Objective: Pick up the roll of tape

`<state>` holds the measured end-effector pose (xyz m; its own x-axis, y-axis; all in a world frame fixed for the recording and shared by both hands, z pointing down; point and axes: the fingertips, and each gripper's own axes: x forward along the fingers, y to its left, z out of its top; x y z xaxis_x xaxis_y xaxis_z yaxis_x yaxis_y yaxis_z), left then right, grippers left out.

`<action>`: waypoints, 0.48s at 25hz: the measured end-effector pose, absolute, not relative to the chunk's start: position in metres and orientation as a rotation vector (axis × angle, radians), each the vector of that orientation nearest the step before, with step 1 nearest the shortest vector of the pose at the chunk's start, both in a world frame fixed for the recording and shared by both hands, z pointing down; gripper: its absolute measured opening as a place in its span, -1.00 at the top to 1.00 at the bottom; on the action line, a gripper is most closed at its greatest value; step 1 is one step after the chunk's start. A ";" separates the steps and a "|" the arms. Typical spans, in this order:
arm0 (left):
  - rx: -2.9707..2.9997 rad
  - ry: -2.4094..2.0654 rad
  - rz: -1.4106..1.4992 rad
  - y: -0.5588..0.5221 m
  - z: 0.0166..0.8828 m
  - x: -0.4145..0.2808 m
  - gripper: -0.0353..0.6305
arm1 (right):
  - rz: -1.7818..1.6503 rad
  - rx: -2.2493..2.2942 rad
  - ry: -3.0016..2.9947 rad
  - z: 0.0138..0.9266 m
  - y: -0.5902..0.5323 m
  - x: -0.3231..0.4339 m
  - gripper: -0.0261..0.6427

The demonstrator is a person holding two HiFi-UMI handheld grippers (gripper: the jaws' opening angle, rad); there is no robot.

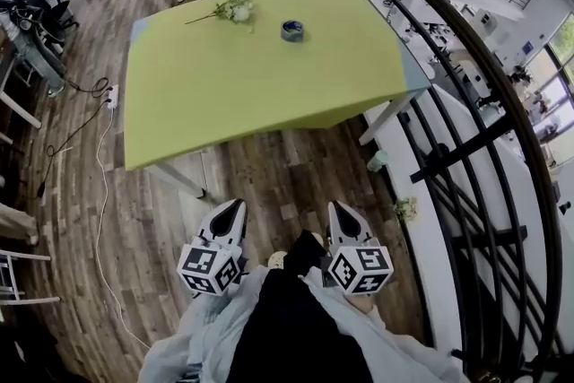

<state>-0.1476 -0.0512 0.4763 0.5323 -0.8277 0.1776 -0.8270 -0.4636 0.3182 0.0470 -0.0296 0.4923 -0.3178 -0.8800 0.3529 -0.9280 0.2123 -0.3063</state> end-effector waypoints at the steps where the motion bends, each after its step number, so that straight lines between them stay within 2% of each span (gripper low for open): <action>1: 2.409 -1.362 -0.002 -0.052 0.477 -0.147 0.82 | 0.724 1.773 -2.362 0.494 -0.031 0.048 0.90; 12: 2.355 -1.445 -0.032 -0.104 0.475 -0.150 0.82 | 0.713 1.663 -2.436 0.492 -0.099 0.041 0.90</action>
<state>-0.1505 -0.1038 0.4752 0.4724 -0.8640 0.1743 -0.8554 -0.4018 0.3268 0.0407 -0.0990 0.4924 -0.3952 -0.8524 0.3423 -0.9025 0.2910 -0.3175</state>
